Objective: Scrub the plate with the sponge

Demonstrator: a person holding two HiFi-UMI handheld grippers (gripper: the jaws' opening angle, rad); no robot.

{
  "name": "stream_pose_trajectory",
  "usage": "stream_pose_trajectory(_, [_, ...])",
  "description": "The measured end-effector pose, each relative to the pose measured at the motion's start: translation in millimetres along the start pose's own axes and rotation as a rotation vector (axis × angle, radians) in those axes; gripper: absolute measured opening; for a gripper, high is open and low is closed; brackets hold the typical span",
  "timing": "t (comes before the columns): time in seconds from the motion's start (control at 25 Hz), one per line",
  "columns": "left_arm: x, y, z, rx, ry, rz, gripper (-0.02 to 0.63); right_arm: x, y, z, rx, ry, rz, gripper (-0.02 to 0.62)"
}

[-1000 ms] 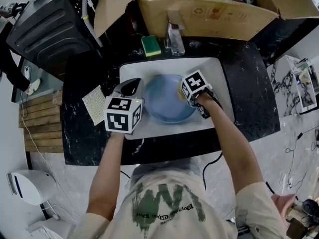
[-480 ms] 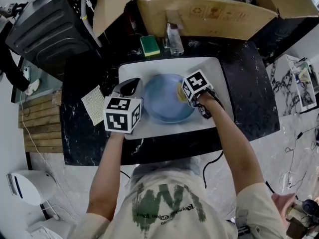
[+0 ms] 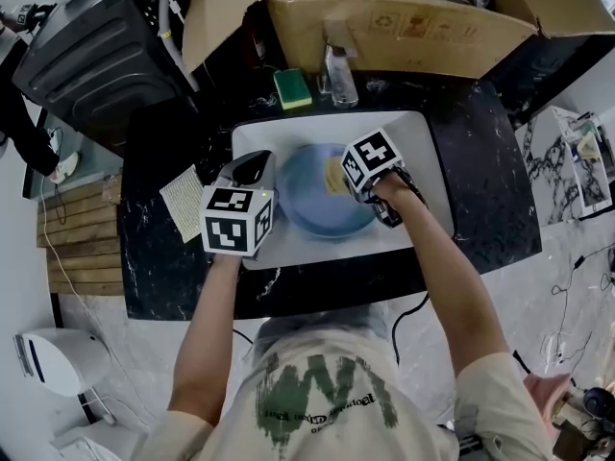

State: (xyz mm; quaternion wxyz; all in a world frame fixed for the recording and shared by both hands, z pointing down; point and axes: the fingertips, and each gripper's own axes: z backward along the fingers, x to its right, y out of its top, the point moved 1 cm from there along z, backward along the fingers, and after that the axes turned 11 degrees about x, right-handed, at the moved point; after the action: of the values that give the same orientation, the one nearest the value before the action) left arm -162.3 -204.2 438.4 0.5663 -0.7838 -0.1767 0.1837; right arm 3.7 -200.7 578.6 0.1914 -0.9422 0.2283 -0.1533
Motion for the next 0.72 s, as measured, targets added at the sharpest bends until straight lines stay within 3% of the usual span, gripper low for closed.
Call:
stream_pose_trajectory(0.48, [-8,-2,7,-0.002,0.009,-0.001,-0.002,-73,23,-29,0.014,0.190,-0.042,0.060])
stream_pose_trajectory(0.72, [-10,-2,9,-0.004,0.008,-0.004,-0.002,-92,25,-41,-0.006,0.224,-0.040,0.060])
